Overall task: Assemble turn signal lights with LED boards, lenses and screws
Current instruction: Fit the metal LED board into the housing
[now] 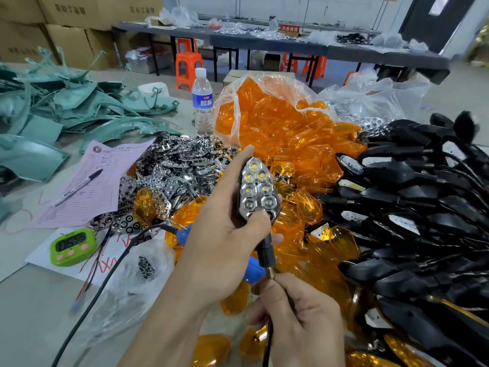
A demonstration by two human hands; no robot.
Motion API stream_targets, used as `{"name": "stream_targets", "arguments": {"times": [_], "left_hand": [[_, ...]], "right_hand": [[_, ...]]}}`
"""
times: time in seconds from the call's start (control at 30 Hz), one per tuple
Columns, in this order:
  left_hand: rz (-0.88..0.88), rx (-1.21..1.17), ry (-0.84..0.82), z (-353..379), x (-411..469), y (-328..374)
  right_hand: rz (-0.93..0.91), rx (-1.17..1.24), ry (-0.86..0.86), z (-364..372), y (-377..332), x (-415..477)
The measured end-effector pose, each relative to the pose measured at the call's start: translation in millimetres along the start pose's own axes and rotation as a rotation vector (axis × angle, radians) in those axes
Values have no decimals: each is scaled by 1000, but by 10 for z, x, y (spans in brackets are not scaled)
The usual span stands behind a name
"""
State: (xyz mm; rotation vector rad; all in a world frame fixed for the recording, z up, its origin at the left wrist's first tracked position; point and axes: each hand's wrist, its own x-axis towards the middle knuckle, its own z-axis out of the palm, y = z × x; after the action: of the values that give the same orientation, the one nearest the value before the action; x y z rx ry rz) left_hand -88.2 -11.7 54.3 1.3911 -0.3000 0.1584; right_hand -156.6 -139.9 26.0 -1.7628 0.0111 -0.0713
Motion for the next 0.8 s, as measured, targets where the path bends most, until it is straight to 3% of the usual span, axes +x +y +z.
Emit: {"name": "stream_targets", "arguments": {"times": [0.5, 0.8], "left_hand": [[29, -9, 15, 89, 4, -65], [0, -68, -77, 9, 23, -84]], "right_hand": [[70, 52, 200, 54, -19, -82], [79, 78, 167, 35, 67, -36]]}}
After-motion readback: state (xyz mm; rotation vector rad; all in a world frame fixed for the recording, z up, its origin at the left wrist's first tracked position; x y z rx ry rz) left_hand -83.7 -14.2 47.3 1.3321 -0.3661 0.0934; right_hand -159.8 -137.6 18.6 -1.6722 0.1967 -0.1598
